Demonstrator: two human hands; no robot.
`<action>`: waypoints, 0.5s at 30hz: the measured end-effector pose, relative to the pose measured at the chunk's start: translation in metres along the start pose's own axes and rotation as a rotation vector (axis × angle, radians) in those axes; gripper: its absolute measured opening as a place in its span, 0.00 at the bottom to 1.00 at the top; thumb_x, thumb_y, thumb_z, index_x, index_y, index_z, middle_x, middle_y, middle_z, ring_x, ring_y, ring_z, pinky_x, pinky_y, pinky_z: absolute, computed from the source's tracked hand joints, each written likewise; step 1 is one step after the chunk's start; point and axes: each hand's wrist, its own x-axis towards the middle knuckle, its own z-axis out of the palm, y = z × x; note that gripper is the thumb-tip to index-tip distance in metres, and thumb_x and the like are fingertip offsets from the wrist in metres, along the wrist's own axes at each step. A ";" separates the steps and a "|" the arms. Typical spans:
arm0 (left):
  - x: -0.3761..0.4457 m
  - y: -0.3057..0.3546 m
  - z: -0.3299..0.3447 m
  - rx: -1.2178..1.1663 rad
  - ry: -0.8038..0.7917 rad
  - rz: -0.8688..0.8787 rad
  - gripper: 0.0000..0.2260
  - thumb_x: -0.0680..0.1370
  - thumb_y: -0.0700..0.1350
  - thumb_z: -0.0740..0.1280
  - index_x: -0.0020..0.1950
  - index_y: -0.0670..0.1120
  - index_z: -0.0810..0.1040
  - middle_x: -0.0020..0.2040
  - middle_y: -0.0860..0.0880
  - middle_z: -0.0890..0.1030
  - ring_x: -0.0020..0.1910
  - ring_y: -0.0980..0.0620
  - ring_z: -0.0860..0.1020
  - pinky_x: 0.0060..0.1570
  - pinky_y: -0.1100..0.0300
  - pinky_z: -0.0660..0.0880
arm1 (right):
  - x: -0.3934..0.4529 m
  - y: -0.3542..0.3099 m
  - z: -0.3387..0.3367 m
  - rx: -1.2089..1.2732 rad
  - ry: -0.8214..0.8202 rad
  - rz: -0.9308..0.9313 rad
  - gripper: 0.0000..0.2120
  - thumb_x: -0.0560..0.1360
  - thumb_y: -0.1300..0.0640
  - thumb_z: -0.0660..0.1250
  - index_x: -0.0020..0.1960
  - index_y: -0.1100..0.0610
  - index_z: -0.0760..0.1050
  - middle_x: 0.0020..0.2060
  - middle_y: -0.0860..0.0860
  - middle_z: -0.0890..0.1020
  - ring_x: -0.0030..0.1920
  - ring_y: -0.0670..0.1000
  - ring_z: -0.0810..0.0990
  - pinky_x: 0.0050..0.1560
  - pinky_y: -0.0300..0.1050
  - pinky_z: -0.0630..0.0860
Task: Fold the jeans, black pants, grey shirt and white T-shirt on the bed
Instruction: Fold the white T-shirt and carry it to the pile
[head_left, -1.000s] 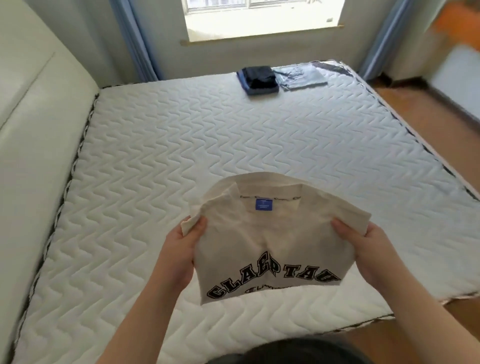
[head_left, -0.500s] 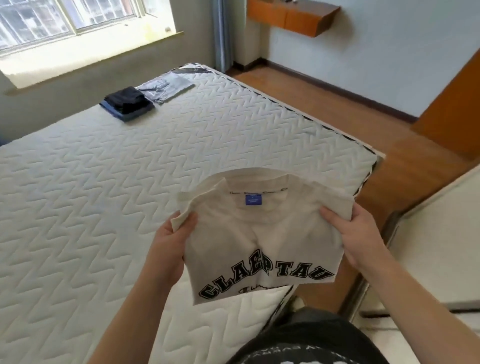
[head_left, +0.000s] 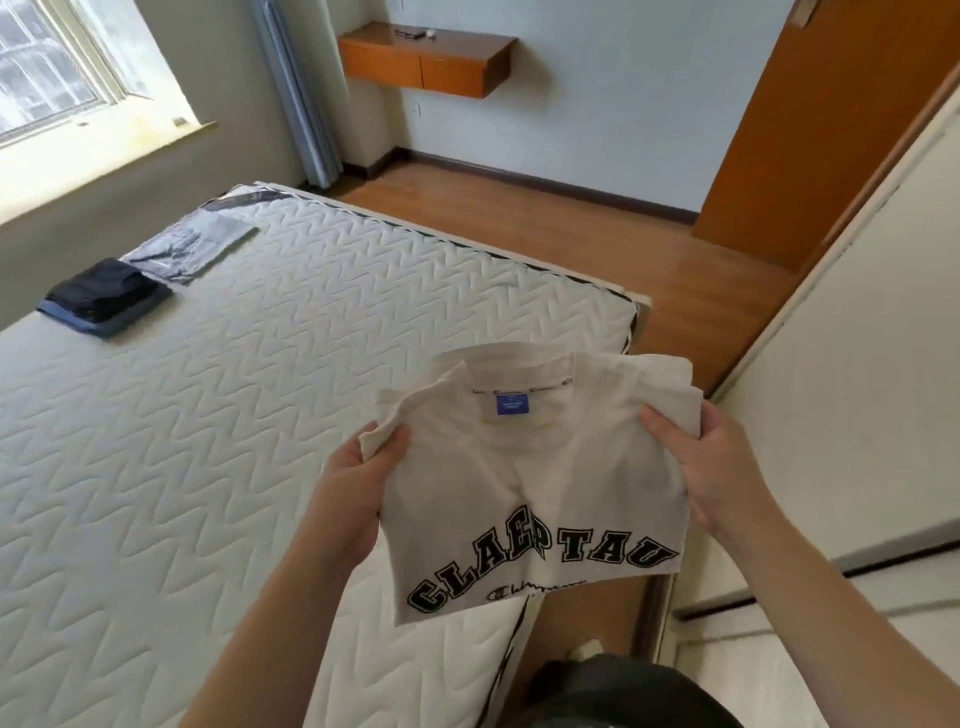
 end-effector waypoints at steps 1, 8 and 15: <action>0.010 -0.001 0.011 0.014 0.012 -0.005 0.09 0.72 0.50 0.72 0.49 0.48 0.84 0.50 0.44 0.85 0.45 0.48 0.84 0.39 0.59 0.80 | 0.010 0.000 -0.006 -0.028 0.000 -0.011 0.19 0.64 0.38 0.75 0.53 0.41 0.81 0.49 0.44 0.86 0.48 0.48 0.85 0.43 0.43 0.81; 0.072 0.001 0.091 0.100 0.020 0.010 0.06 0.79 0.46 0.67 0.49 0.47 0.83 0.49 0.43 0.85 0.46 0.47 0.83 0.42 0.57 0.80 | 0.080 -0.008 -0.055 -0.076 0.028 -0.008 0.09 0.71 0.44 0.74 0.51 0.39 0.81 0.46 0.43 0.86 0.46 0.45 0.85 0.46 0.46 0.80; 0.119 0.008 0.162 0.159 -0.039 0.008 0.06 0.78 0.48 0.69 0.49 0.48 0.83 0.49 0.43 0.85 0.45 0.47 0.83 0.42 0.56 0.80 | 0.122 -0.018 -0.104 -0.085 0.151 0.005 0.06 0.72 0.45 0.73 0.49 0.38 0.81 0.45 0.42 0.86 0.45 0.45 0.85 0.50 0.53 0.81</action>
